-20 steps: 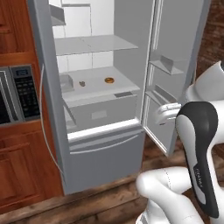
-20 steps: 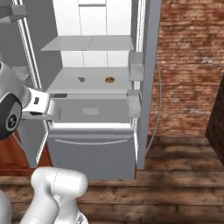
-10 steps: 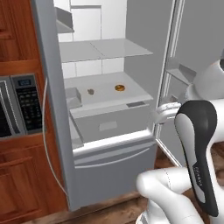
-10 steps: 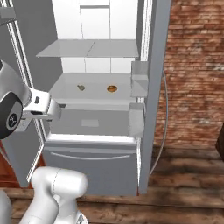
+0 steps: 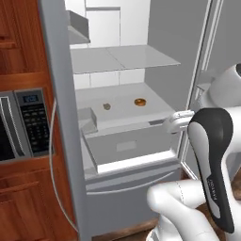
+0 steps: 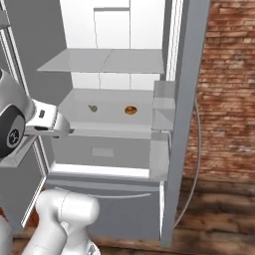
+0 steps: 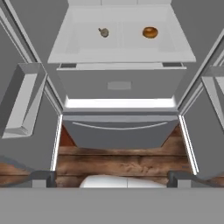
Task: Retrieve the bottle and the shaker from the cabinet and place them next to the mixing bowl on the counter. Then add garlic from the fridge to the mixing bowl.
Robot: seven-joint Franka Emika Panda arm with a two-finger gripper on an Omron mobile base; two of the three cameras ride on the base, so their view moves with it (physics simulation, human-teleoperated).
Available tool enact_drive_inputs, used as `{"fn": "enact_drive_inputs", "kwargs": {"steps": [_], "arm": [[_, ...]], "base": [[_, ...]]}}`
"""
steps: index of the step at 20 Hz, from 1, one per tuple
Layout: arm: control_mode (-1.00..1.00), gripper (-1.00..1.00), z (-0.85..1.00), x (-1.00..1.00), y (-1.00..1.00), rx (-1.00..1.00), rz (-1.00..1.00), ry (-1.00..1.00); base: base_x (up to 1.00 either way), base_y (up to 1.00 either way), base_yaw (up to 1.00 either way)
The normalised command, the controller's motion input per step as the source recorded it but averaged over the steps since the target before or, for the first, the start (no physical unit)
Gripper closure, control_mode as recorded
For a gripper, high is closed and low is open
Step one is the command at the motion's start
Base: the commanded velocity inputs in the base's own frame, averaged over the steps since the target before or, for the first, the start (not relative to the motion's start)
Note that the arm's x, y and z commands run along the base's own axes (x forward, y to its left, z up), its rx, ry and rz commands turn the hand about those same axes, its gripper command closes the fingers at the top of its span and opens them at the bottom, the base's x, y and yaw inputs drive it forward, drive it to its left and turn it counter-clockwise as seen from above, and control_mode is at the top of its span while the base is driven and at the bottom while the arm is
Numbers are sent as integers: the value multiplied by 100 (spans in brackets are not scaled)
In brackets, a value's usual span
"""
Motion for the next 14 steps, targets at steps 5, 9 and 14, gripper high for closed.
{"fn": "enact_drive_inputs", "kwargs": {"steps": [5, 9, 14], "arm": [[100, -100, 0, 0, 0, 0, 0, 0], [100, -100, 0, 0, 0, 0, 0, 0], [100, -100, 0, 0, 0, 0, 0, 0]], "base": [[55, -12, 8], [53, -7, 8], [60, -7, 7]]}}
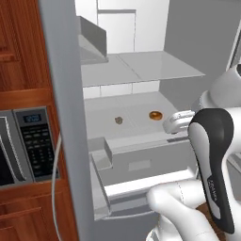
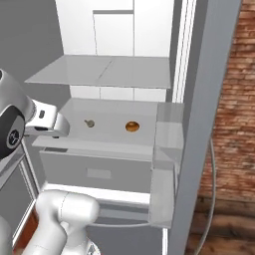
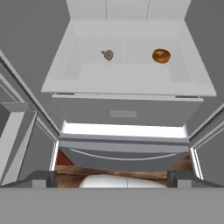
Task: Retrieve the bottle and the shaker from the cabinet and place them next to the mixing bowl on the counter. Then add garlic from the fridge to the mixing bowl.
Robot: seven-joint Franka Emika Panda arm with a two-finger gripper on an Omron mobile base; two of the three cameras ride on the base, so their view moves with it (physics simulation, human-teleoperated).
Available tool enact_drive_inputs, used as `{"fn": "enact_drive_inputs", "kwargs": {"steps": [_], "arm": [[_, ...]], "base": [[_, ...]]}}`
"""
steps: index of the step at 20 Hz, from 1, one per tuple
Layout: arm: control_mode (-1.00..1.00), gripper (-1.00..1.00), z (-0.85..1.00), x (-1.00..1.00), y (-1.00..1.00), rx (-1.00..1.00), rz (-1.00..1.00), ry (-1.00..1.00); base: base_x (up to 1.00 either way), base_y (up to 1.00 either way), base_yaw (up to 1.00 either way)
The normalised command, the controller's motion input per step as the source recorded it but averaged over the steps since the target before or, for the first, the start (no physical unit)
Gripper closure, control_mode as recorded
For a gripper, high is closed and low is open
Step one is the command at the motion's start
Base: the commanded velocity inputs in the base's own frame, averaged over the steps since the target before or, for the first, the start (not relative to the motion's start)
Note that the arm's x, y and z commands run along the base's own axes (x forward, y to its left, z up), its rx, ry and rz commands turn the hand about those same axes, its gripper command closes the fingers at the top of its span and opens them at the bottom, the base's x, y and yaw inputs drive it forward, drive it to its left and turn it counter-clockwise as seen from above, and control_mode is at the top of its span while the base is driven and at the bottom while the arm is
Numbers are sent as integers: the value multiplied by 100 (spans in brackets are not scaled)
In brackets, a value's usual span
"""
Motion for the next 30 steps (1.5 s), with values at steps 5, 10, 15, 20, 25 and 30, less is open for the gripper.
{"fn": "enact_drive_inputs", "kwargs": {"steps": [5, 10, 15, 20, 25, 30], "arm": [[100, -100, 0, 0, 0, 0, 0, 0], [100, -100, 0, 0, 0, 0, 0, 0], [100, -100, 0, 0, 0, 0, 0, 0], [-100, -100, -42, 4, 7, 0, 0, -2], [-100, -100, -71, 10, 17, 0, 0, -26], [-100, -100, -18, 29, 3, 1, 0, -30]], "base": [[49, -1, 6], [30, 0, 6], [0, 0, 1], [0, 0, 0], [0, 0, 0], [0, 0, 0]]}}
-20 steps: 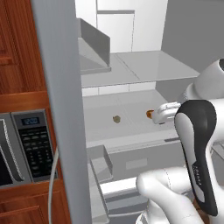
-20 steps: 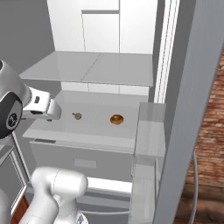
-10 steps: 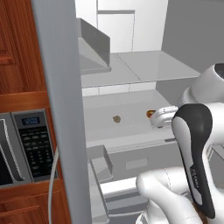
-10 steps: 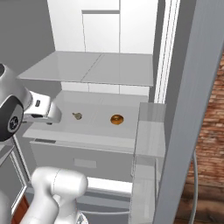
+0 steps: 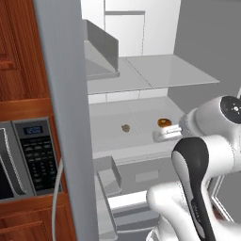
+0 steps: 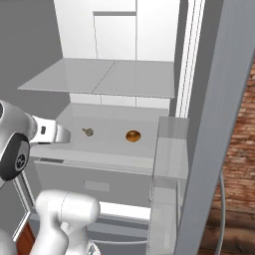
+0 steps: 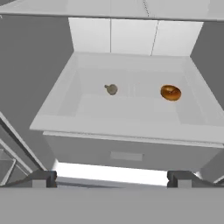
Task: Retrieve the bottle and the shaker from the cabinet and place them next to the mixing bowl on the counter. Then add garlic from the fridge to the mixing bowl.
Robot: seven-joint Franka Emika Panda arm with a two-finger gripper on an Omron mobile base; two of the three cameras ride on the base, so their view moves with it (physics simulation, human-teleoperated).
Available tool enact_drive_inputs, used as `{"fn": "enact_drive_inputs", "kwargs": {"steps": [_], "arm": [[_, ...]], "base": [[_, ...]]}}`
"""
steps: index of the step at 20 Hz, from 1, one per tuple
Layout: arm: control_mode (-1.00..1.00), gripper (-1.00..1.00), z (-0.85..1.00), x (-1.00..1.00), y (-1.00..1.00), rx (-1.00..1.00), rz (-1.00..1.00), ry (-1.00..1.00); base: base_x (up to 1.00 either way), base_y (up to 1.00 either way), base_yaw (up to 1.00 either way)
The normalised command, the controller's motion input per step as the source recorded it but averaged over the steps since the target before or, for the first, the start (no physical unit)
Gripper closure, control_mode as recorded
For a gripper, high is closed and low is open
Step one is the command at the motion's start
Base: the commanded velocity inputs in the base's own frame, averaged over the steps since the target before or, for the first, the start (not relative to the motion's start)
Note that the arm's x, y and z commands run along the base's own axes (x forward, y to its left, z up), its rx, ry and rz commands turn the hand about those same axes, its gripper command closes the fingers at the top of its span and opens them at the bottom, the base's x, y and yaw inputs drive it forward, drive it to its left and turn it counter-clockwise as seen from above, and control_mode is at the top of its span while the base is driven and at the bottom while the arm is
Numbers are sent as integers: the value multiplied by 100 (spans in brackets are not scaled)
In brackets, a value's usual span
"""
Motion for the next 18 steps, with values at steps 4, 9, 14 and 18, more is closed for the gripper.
{"fn": "enact_drive_inputs", "kwargs": {"steps": [4, 9, 14, 18], "arm": [[-100, -100, 0, 61, 0, 3, 0, -20], [-100, -100, -6, 64, 0, 4, 0, 0], [-100, -100, -37, 66, 16, 0, 0, 0], [-100, -100, -34, 42, 23, 0, 0, 3]], "base": [[0, 0, 0], [0, 0, 0], [0, 0, 0], [0, 0, 0]]}}
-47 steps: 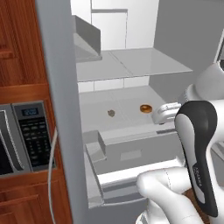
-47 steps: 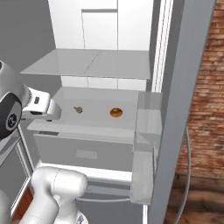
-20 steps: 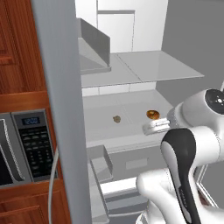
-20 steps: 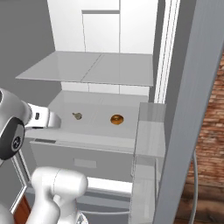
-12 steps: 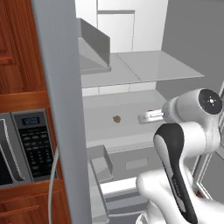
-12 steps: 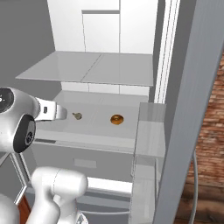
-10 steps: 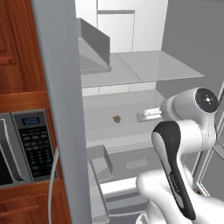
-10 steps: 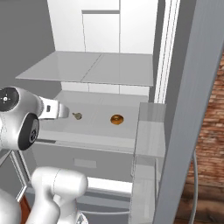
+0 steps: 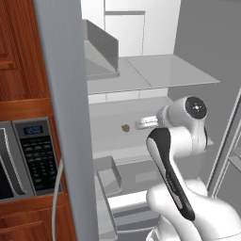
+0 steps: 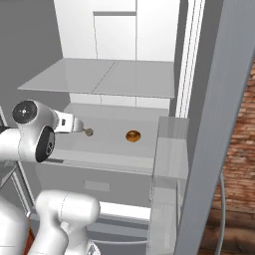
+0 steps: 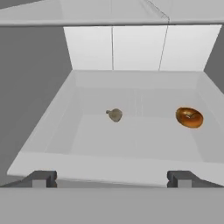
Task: Retrieve the bottle and the shaker from the cabinet and place them next to the mixing bowl on the counter. Then add garlic from the fridge to the mixing bowl.
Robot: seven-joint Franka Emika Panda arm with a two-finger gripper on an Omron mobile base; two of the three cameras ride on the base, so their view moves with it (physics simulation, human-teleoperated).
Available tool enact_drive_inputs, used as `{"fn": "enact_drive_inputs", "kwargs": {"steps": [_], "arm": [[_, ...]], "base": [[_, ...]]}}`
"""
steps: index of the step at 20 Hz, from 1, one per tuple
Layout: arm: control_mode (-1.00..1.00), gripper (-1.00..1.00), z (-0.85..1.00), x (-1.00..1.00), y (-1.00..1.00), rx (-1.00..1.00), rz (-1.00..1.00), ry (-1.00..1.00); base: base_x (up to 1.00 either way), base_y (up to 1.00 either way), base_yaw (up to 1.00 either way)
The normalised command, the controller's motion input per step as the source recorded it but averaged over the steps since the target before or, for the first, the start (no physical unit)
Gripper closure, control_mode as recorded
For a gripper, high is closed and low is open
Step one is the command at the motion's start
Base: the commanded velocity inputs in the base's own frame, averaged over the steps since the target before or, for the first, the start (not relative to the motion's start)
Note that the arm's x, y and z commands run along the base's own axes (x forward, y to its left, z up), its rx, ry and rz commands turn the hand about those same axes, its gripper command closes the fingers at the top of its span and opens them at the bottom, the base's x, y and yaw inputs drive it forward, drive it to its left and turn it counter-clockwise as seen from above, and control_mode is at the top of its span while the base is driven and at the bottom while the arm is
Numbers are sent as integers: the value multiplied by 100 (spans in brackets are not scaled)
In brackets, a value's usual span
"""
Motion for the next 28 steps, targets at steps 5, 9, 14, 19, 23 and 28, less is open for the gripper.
{"fn": "enact_drive_inputs", "kwargs": {"steps": [5, 9, 14, 19, 23, 28], "arm": [[-100, -100, -23, 42, 15, 0, 0, 7], [-100, -100, 0, 34, 2, 0, 0, 16], [-100, -100, 0, 41, 1, 0, 0, 18], [-100, -100, -19, 46, 0, 0, 0, 8], [-100, -100, -47, 22, 0, 0, 0, -6], [-100, -100, -39, 6, 0, 0, 0, -19]], "base": [[0, 0, 0], [0, 0, 0], [0, 0, 0], [0, 0, 0], [0, 0, 0], [0, 0, 0]]}}
